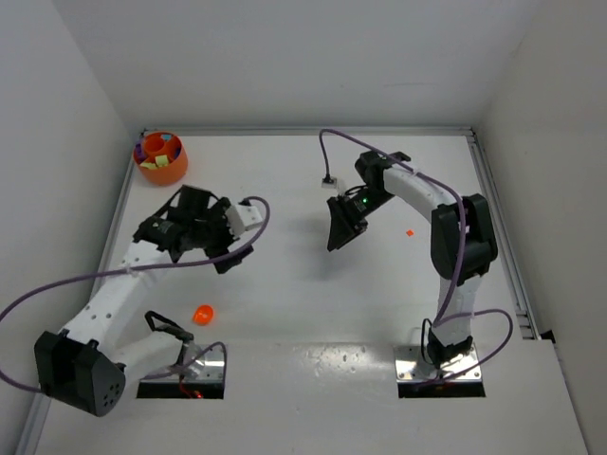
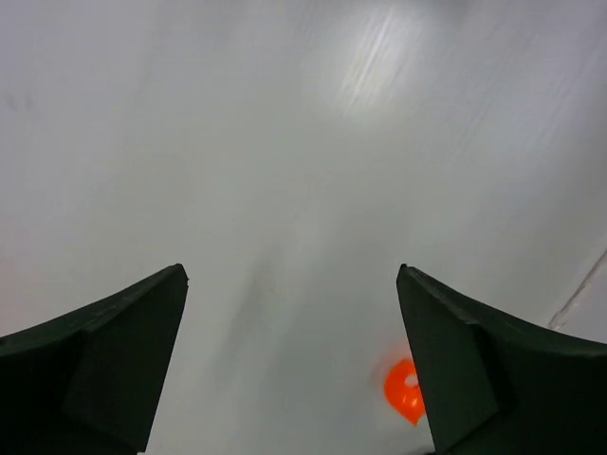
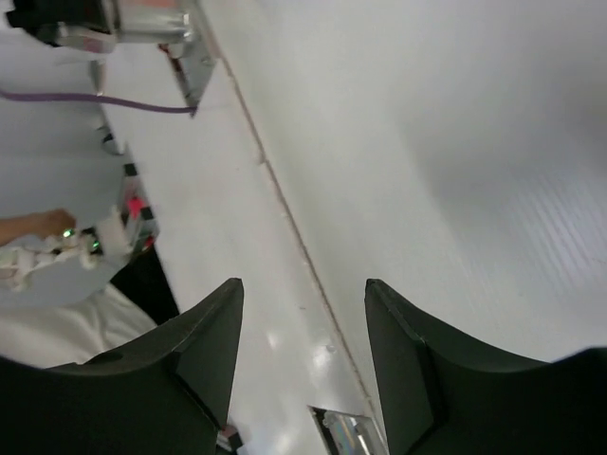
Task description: Sort the legos into containers by color
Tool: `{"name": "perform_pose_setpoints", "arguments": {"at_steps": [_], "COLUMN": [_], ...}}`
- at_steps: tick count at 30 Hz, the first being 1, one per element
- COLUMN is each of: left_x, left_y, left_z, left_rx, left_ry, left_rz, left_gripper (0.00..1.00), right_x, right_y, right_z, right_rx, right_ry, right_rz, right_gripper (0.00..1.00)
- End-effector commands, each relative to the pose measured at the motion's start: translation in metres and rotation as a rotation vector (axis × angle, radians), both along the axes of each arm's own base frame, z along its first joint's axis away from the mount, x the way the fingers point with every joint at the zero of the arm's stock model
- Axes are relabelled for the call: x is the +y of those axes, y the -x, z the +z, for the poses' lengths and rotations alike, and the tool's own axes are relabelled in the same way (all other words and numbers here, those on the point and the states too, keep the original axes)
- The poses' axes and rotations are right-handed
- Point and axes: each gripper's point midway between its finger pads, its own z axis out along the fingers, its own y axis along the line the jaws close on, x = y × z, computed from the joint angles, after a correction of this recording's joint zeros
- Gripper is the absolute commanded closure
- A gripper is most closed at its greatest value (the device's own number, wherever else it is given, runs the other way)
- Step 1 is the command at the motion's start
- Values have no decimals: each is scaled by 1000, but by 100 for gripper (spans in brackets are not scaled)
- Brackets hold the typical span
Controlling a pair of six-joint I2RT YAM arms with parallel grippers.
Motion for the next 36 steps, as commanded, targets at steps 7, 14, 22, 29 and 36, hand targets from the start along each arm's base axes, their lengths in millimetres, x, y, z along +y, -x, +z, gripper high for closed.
{"name": "perform_pose_setpoints", "arguments": {"at_steps": [7, 14, 22, 29, 36], "left_x": [104, 136, 141, 138, 127], "left_y": [49, 73, 97, 100, 97], "left_z": [-41, -75, -98, -103, -120], "left_rx": [268, 549, 829, 851, 781], "left_ry": [-159, -97, 74, 97, 21], "left_rz": [290, 379, 359, 300, 235], "left_gripper": [0, 6, 46, 47, 46], "right_x": [2, -4, -7, -6, -6], "right_y": [-24, -18, -13, -11, -13], "right_z": [0, 0, -6, -13, -12], "right_rx": [-120, -141, -119, -81, -73], "right_ry": [52, 68, 77, 82, 84], "right_rz": [-57, -38, -24, -16, -8], "right_gripper": [45, 45, 45, 46, 48]}}
